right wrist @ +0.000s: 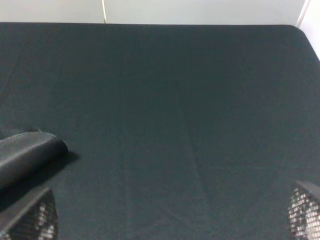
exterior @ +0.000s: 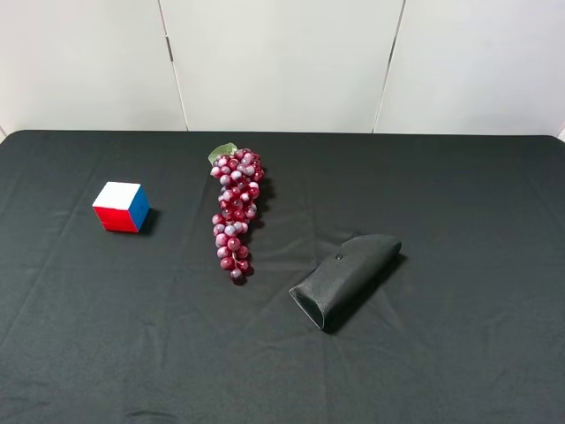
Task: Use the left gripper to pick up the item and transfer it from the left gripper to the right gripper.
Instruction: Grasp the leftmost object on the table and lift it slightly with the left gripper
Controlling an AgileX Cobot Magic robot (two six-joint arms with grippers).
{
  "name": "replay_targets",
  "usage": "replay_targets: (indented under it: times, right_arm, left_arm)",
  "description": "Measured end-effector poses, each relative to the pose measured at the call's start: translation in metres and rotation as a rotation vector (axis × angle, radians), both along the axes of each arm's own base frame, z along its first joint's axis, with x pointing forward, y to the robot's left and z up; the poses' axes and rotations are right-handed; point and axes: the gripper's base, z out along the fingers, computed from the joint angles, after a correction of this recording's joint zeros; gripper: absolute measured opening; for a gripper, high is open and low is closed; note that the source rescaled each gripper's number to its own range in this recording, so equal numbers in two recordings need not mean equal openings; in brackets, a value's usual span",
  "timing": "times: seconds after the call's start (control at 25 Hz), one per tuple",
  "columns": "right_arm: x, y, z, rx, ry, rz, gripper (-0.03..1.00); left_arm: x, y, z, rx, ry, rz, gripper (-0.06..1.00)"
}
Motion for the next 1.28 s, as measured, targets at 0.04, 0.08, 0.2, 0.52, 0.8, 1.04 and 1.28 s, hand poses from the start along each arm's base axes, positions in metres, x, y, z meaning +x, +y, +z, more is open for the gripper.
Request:
replay_targets:
  times: [0.04,0.08,0.2,0.52,0.8,1.04,1.28]
  right_arm:
    - [0.0,0.0,0.0,0.0,0.0,0.0,1.0]
    - [0.0,0.0,0.0,0.0,0.0,0.0,1.0]
    - [0.0,0.0,0.0,0.0,0.0,0.0,1.0]
    - [0.0,0.0,0.0,0.0,-0.001,0.0,1.0]
    - [0.0,0.0,0.0,0.0,-0.001,0.0,1.0]
    - [0.0,0.0,0.0,0.0,-0.001,0.0,1.0]
    - [0.0,0.0,0.0,0.0,-0.001,0.0,1.0]
  left_arm:
    - [0.0,0.0,0.0,0.0,0.0,0.0,0.99]
    - [0.0,0.0,0.0,0.0,0.0,0.0,0.99]
    - [0.0,0.0,0.0,0.0,0.0,0.0,1.0]
    - [-0.002,0.001,0.029,0.012,0.025,0.003,1.0]
    - [0.023,0.003,0.071,0.017,0.125,0.0,1.0]
    - [0.06,0.005,0.089,0.046,0.239,-0.034,1.0]
    - [0.101,0.008,0.081,0.04,0.401,-0.047,1.0]
